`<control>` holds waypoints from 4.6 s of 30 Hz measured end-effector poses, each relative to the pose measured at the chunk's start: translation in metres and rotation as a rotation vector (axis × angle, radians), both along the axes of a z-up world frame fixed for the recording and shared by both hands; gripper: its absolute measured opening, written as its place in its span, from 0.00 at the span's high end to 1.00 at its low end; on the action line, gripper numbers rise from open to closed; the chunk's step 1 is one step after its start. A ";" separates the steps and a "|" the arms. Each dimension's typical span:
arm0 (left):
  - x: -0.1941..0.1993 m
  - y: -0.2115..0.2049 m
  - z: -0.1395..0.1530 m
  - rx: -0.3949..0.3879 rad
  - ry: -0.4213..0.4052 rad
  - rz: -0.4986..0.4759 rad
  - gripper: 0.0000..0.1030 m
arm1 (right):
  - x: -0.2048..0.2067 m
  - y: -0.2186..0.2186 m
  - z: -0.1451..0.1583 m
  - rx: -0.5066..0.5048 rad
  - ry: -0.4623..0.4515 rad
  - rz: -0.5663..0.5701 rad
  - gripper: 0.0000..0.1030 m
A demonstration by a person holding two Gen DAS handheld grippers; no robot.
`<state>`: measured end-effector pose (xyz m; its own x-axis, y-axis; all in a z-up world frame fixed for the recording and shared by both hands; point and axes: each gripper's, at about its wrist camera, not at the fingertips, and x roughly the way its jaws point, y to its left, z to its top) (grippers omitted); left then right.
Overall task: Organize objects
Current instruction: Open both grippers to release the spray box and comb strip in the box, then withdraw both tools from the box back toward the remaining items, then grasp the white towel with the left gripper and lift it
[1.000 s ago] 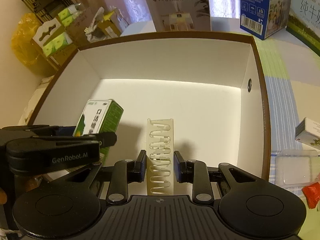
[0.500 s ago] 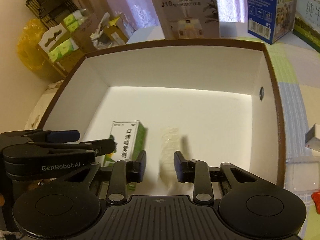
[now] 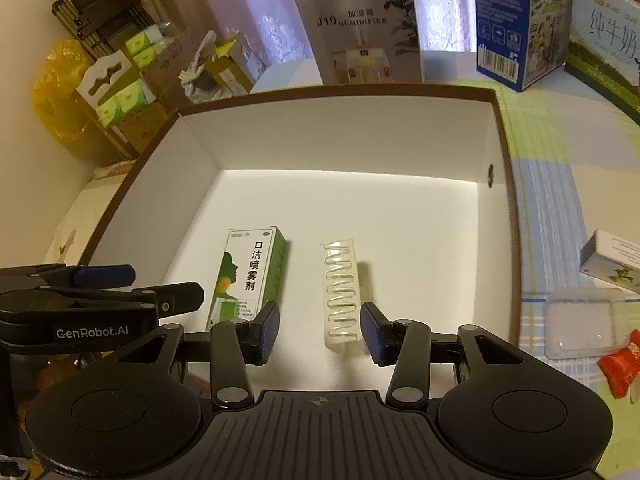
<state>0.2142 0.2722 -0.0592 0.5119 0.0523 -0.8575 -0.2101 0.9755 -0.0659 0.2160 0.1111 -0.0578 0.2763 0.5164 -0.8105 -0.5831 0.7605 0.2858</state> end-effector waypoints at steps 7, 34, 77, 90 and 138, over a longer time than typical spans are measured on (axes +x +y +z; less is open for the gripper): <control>-0.017 -0.016 0.015 0.013 -0.027 -0.010 0.19 | -0.014 -0.017 0.017 0.029 -0.024 -0.026 0.59; -0.088 -0.114 0.038 0.045 -0.051 -0.010 0.19 | -0.061 -0.121 0.043 0.103 -0.026 -0.002 0.58; -0.063 -0.306 0.000 0.030 0.012 -0.281 0.19 | -0.043 -0.355 0.034 0.066 0.016 -0.279 0.58; -0.031 -0.366 -0.016 -0.011 0.013 -0.387 0.19 | -0.025 -0.419 0.022 0.038 0.030 -0.398 0.58; 0.013 -0.455 -0.060 -0.061 -0.103 -0.353 0.71 | 0.037 -0.495 -0.023 0.027 0.097 -0.428 0.59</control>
<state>0.2270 -0.1823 -0.1195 0.5730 -0.1929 -0.7965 0.1496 0.9802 -0.1298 0.2535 -0.3835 -0.0804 0.3931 0.3935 -0.8310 -0.1868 0.9191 0.3469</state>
